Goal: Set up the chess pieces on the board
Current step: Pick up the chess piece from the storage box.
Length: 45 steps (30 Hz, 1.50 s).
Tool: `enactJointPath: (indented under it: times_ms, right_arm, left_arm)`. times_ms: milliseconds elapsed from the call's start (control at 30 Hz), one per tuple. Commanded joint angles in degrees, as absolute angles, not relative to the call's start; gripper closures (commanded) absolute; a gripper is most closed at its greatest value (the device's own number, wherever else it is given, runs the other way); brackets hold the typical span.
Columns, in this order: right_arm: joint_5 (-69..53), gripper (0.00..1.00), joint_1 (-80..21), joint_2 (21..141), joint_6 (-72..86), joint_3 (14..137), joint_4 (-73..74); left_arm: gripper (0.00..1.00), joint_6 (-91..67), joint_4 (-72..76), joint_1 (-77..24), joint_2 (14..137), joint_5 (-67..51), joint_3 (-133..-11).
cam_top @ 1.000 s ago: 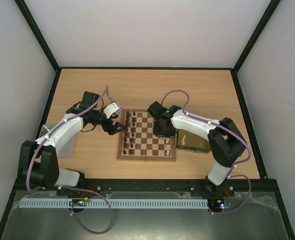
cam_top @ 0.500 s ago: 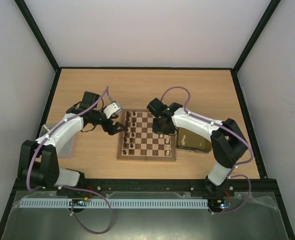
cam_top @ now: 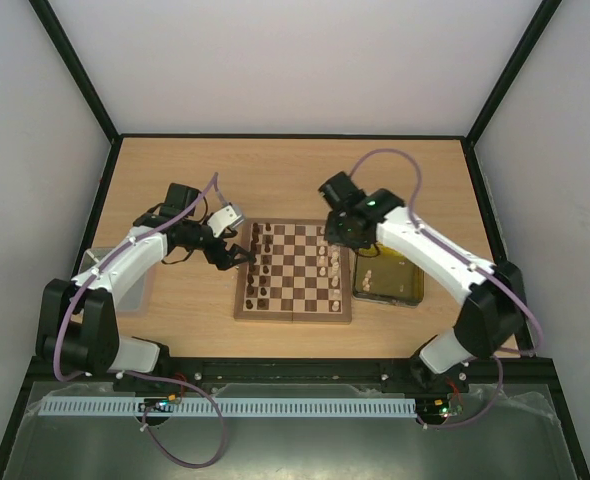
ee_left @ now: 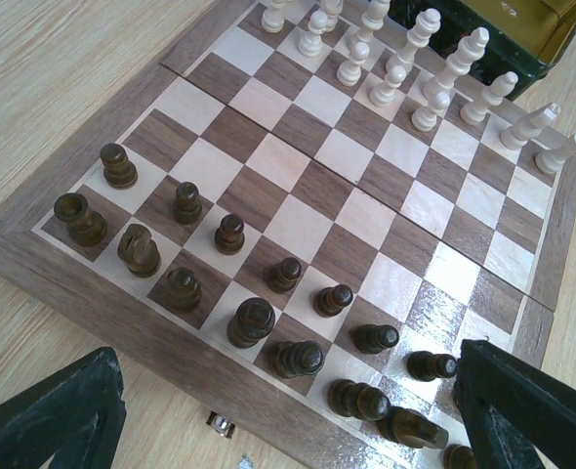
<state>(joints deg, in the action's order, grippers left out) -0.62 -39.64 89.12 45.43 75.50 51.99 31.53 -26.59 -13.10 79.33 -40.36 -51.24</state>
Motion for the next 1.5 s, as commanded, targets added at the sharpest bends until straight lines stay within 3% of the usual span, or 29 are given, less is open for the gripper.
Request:
enactJointPath:
  times_ms: [0, 100, 333, 667, 1033, 1467]
  right_arm:
    - [3.4, 0.79, -33.8, 83.5, 44.6, 73.9, 58.0]
    - [2.5, 0.65, -31.2, 81.5, 43.7, 70.0, 56.8]
    - [-1.6, 0.65, -26.5, 80.8, 42.5, 60.5, 50.8]
    - [-3.5, 0.64, -25.4, 84.2, 41.7, 56.2, 45.6]
    - [-4.3, 0.66, -23.5, 87.9, 41.0, 52.6, 41.1]
    - [-5.2, 0.79, -23.1, 90.0, 40.4, 50.7, 38.6]
  left_arm:
    - [0.08, 32.3, -27.6, -13.7, 80.1, -41.4, -52.1]
    - [0.08, 32.3, -27.7, -14.0, 80.5, -41.2, -52.3]
    - [0.08, 32.1, -27.9, -14.2, 80.5, -40.8, -52.4]
    - [0.08, 32.2, -27.6, -14.2, 80.6, -40.6, -52.0]
    - [0.08, 32.3, -27.5, -14.2, 81.0, -40.6, -52.0]
    - [0.08, 32.4, -27.2, -14.2, 81.5, -40.5, -51.9]
